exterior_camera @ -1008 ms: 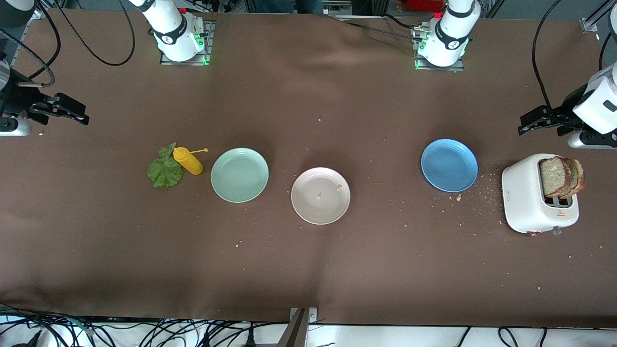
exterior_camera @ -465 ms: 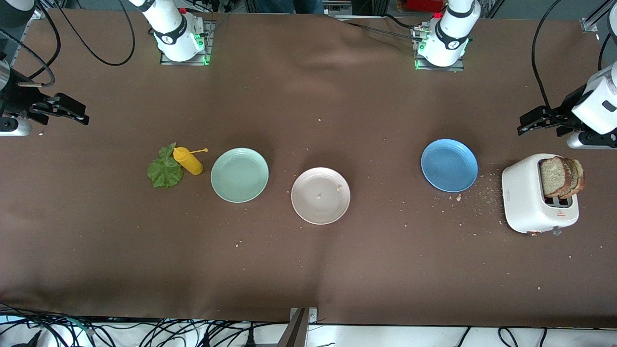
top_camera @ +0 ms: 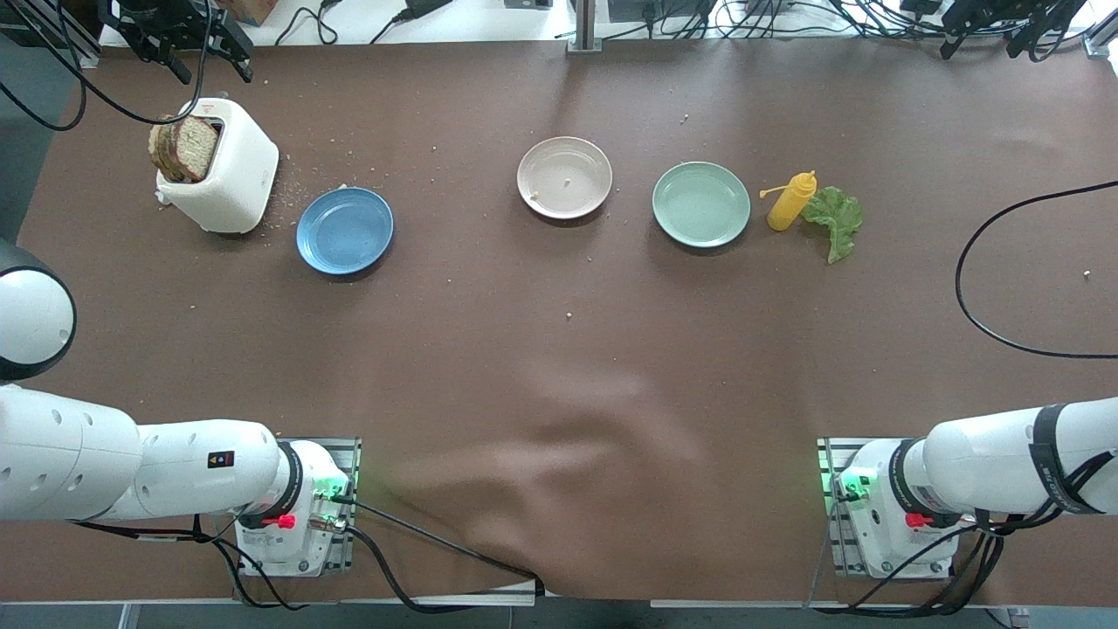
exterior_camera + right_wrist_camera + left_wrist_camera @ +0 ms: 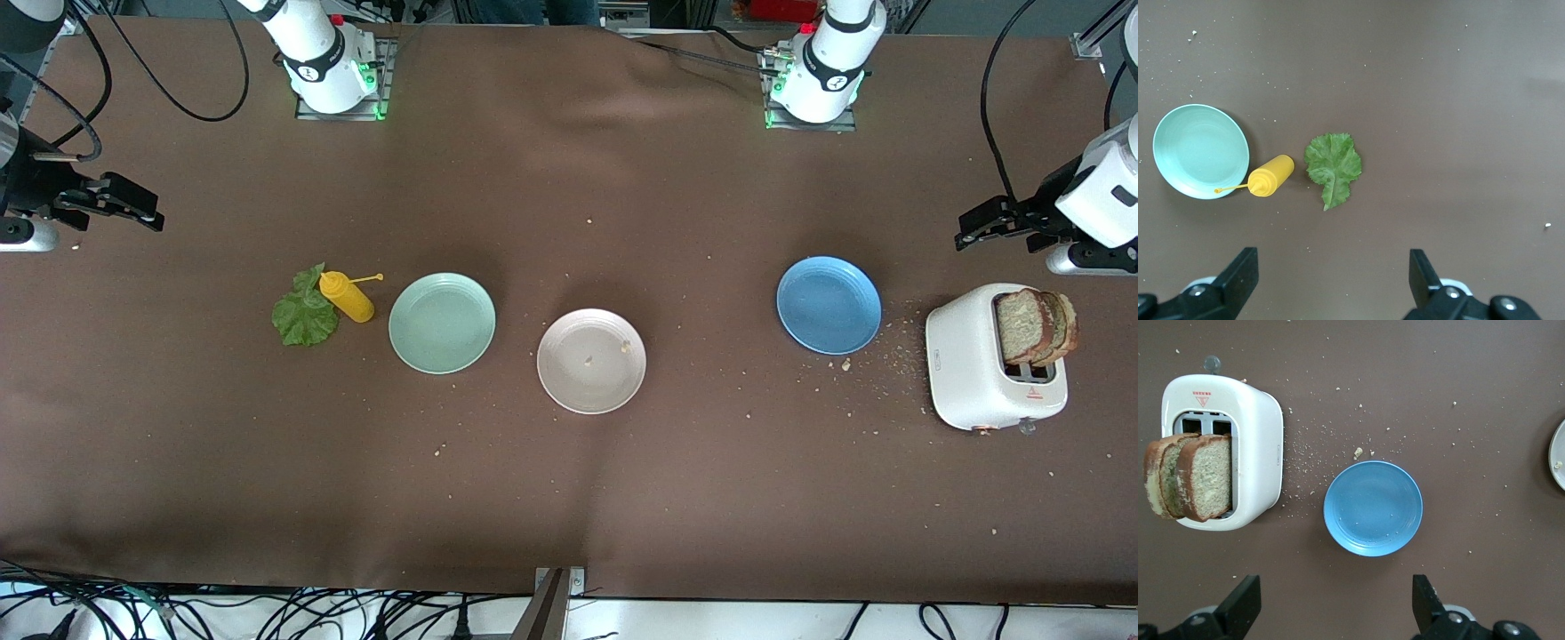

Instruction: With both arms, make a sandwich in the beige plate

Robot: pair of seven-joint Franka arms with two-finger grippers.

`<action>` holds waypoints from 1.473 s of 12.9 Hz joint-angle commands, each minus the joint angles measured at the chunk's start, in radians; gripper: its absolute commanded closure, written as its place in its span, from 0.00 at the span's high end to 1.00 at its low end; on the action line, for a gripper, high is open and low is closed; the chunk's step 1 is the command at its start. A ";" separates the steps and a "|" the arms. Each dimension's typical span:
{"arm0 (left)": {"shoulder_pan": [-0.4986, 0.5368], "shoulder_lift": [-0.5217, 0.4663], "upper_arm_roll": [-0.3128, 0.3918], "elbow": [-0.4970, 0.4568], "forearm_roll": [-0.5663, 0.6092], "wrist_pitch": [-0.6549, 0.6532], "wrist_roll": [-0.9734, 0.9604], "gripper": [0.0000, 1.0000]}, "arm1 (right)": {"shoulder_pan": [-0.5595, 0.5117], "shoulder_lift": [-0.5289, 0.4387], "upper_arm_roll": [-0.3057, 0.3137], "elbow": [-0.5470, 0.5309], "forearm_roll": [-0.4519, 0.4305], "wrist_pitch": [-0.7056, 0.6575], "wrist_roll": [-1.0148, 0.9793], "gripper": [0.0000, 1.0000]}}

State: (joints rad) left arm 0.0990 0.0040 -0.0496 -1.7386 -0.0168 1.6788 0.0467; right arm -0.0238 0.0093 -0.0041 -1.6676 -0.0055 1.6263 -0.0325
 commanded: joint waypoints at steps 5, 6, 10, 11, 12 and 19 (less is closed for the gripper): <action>0.007 0.002 0.002 0.005 -0.018 0.007 0.027 1.00 | 0.022 0.049 0.003 0.031 -0.007 0.004 0.006 1.00; 0.007 0.001 0.002 0.007 -0.018 0.007 0.027 1.00 | 0.022 0.063 0.003 0.048 -0.002 -0.003 0.014 1.00; 0.007 0.001 0.002 0.007 -0.018 0.007 0.027 1.00 | 0.018 0.092 0.000 0.054 -0.005 -0.002 0.002 1.00; 0.007 0.001 0.002 0.005 -0.018 0.007 0.027 1.00 | 0.018 0.092 -0.002 0.054 -0.010 -0.005 0.002 1.00; 0.007 0.002 0.002 0.007 -0.018 0.007 0.027 1.00 | 0.018 0.092 -0.002 0.054 -0.011 -0.005 0.005 1.00; 0.007 0.002 0.002 0.005 -0.018 0.007 0.027 1.00 | 0.018 0.084 -0.002 0.055 -0.002 0.001 0.006 1.00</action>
State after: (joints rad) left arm 0.1001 0.0045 -0.0489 -1.7386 -0.0168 1.6829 0.0467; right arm -0.0075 0.0939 -0.0048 -1.6316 -0.0060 1.6382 -0.0324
